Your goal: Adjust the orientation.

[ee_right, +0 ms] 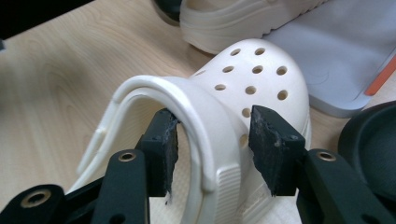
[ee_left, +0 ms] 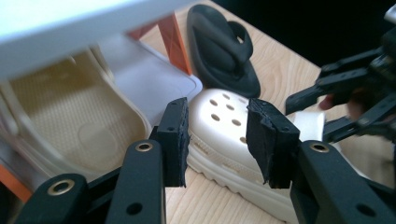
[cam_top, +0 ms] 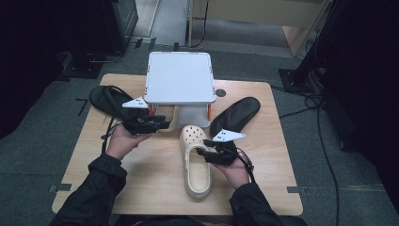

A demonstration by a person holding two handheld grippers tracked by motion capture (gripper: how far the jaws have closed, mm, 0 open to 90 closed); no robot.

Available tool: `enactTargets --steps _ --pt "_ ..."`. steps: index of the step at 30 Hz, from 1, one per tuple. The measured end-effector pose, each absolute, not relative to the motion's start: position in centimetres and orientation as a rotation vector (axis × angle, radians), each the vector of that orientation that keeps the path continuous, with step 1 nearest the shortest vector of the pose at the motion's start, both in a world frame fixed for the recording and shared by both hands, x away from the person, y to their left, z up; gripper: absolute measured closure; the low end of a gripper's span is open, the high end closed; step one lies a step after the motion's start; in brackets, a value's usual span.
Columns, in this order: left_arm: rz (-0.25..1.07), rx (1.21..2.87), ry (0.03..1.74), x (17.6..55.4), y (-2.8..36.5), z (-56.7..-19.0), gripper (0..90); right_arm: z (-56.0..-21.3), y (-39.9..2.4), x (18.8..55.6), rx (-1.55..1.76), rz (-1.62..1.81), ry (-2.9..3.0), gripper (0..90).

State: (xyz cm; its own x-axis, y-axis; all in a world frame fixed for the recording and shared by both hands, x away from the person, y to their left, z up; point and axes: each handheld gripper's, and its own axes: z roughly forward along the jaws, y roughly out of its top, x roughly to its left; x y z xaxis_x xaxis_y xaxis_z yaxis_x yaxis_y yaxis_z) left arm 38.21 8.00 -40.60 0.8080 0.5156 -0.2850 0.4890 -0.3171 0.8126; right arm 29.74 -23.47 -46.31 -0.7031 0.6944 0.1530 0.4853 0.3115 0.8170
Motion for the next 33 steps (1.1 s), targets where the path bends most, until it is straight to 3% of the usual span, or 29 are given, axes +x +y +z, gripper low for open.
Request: enactTargets --steps 15,33 --pt "0.083 1.967 0.75 40.2 8.9 -37.2 59.8 -46.2 -22.3 29.4 0.957 1.183 2.31 68.4" --pt "0.148 1.97 0.816 42.9 10.2 -36.1 59.8 -44.3 -23.0 30.2 1.01 1.166 2.292 76.4"
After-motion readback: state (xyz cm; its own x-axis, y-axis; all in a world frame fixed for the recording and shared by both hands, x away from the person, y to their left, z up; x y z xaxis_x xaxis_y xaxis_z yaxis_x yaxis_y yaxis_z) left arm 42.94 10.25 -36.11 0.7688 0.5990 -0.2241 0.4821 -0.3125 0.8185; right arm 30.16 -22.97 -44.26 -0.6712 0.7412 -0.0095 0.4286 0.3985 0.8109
